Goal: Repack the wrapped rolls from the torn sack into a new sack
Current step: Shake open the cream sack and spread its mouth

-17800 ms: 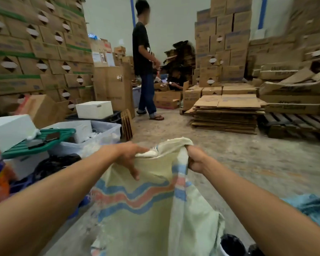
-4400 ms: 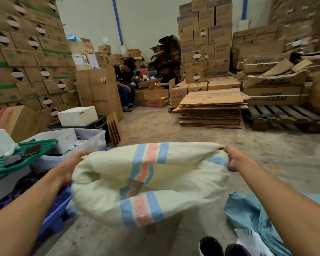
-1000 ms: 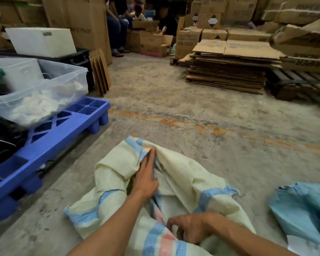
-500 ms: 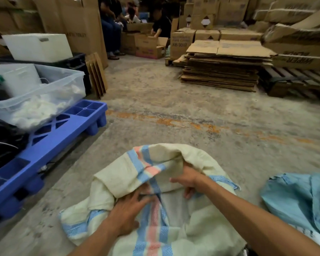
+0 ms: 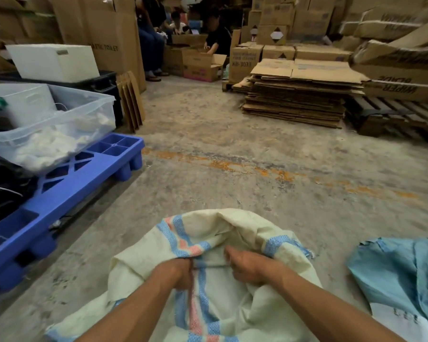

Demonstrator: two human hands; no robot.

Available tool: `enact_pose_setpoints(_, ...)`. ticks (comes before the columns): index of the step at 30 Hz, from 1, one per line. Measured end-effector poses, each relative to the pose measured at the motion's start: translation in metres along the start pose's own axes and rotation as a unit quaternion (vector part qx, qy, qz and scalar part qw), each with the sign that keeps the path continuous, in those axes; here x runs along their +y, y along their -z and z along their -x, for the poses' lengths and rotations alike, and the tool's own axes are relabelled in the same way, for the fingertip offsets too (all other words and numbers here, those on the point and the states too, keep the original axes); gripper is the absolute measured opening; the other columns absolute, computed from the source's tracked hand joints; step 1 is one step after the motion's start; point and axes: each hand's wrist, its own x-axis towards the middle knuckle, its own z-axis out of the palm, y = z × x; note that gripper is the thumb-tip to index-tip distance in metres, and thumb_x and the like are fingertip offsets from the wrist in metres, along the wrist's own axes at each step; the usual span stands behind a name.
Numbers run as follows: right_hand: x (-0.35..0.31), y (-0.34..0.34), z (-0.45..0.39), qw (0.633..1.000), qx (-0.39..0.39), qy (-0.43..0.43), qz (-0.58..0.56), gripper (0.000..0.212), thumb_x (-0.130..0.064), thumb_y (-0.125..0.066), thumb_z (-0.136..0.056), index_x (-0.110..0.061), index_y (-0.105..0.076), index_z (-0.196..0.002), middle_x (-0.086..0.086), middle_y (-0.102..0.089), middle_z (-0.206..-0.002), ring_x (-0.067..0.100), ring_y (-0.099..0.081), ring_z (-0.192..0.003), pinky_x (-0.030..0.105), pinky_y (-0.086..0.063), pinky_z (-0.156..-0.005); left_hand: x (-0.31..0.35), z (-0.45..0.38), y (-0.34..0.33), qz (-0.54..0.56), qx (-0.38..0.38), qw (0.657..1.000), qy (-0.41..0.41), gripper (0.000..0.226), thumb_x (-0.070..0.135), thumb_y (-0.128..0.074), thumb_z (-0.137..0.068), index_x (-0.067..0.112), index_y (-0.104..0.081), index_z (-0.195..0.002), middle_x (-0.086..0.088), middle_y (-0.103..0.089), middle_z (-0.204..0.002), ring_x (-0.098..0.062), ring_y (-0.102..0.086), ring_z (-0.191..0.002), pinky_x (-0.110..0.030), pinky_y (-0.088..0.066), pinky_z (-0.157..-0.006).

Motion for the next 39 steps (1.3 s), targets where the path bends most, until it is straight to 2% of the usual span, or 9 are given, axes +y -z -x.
enact_pose_setpoints(3, 0.001, 0.001, -0.002, 0.993, -0.095, 0.037, 0.063, 0.05, -0.02, -0.074, -0.079, -0.025, -0.055, -0.125, 0.006, -0.069, -0.11, 0.017, -0.054, -0.082, 0.027, -0.045, -0.077, -0.009, -0.013, -0.011, 0.088, 0.135, 0.985, 0.06, 0.057, 0.034, -0.047, -0.098, 0.027, -0.031, -0.152, -0.007, -0.03, -0.158, -0.028, -0.035, -0.142, -0.04, -0.03, -0.116)
enact_pose_setpoints(8, 0.006, 0.003, -0.003, 0.976, -0.168, 0.102, 0.095, 0.064, -0.019, -0.087, -0.069, -0.028, -0.06, -0.126, 0.004, -0.069, -0.111, 0.013, -0.056, -0.083, 0.019, -0.042, -0.079, 0.006, -0.028, 0.001, 0.192, 0.203, 0.955, 0.101, 0.065, 0.036, -0.061, -0.087, 0.017, -0.04, -0.145, -0.011, -0.041, -0.151, -0.028, -0.038, -0.139, -0.037, -0.032, -0.114)
enact_pose_setpoints(14, 0.036, 0.016, 0.004, 0.983, -0.178, 0.004, -0.051, 0.104, -0.031, -0.09, -0.065, -0.033, -0.024, -0.145, -0.002, -0.064, -0.112, 0.012, -0.06, -0.094, 0.02, -0.045, -0.089, -0.013, -0.022, -0.029, -0.002, 0.032, 0.987, 0.158, 0.138, 0.064, -0.077, -0.054, 0.025, 0.012, -0.153, -0.011, 0.003, -0.158, -0.033, -0.001, -0.149, -0.044, -0.014, -0.122)
enact_pose_setpoints(18, 0.062, 0.028, 0.012, 0.98, -0.122, -0.063, -0.144, 0.146, -0.064, -0.09, -0.042, -0.052, 0.008, -0.149, 0.002, -0.05, -0.138, 0.015, -0.047, -0.128, 0.034, -0.034, -0.112, -0.03, -0.011, -0.011, -0.097, -0.092, 0.986, 0.102, 0.137, 0.079, -0.07, -0.058, 0.02, 0.007, -0.155, -0.005, -0.004, -0.162, -0.027, -0.006, -0.15, -0.04, -0.008, -0.123)
enact_pose_setpoints(21, 0.059, 0.019, 0.004, 0.981, -0.105, -0.097, -0.127, 0.158, -0.074, -0.085, -0.034, -0.056, 0.032, -0.138, -0.002, -0.01, -0.164, 0.025, -0.015, -0.15, 0.047, -0.02, -0.121, -0.028, -0.008, 0.003, -0.025, -0.086, 0.993, 0.073, 0.14, 0.084, -0.07, -0.047, 0.025, -0.007, -0.156, 0.001, -0.02, -0.161, -0.023, -0.022, -0.147, -0.036, -0.019, -0.12)
enact_pose_setpoints(25, 0.044, 0.0, -0.009, 0.992, -0.039, -0.085, -0.083, 0.142, -0.063, -0.086, -0.048, -0.052, 0.015, -0.147, 0.0, -0.011, -0.164, 0.028, -0.015, -0.15, 0.047, -0.02, -0.12, -0.013, -0.01, 0.023, 0.195, 0.006, 0.978, 0.074, 0.048, 0.046, -0.063, -0.09, 0.019, -0.056, -0.13, 0.002, -0.061, -0.124, -0.019, -0.059, -0.111, -0.023, -0.043, -0.088)
enact_pose_setpoints(28, 0.021, -0.005, -0.001, 0.996, 0.002, -0.002, -0.086, 0.09, -0.057, -0.082, -0.061, -0.035, -0.039, -0.136, -0.001, -0.05, -0.13, 0.024, -0.05, -0.119, 0.032, -0.04, -0.099, 0.0, 0.004, 0.038, 0.465, 0.007, 0.868, 0.172, 0.031, 0.039, -0.051, -0.097, 0.011, -0.062, -0.09, -0.006, -0.066, -0.071, -0.02, -0.063, -0.058, -0.027, -0.049, -0.056)
enact_pose_setpoints(34, 0.019, -0.047, 0.019, 0.99, 0.018, 0.107, 0.09, 0.108, -0.059, -0.085, -0.053, -0.038, -0.023, -0.138, 0.001, -0.036, -0.133, 0.026, -0.039, -0.123, 0.042, -0.028, -0.107, -0.007, 0.01, 0.061, 0.729, 0.08, 0.664, 0.147, 0.02, 0.027, -0.053, -0.097, 0.009, -0.061, -0.096, -0.013, -0.063, -0.098, -0.025, -0.062, -0.079, -0.034, -0.06, -0.06)
enact_pose_setpoints(39, 0.014, -0.027, 0.035, 0.99, 0.105, 0.091, -0.035, 0.084, -0.064, -0.072, -0.074, -0.03, -0.036, -0.142, -0.005, -0.044, -0.141, 0.013, -0.042, -0.125, 0.028, -0.032, -0.112, -0.005, 0.014, 0.051, 0.641, 0.054, 0.755, 0.127, 0.027, 0.029, -0.048, -0.102, 0.009, -0.058, -0.116, -0.012, -0.068, -0.103, -0.026, -0.066, -0.084, -0.04, -0.058, -0.073)
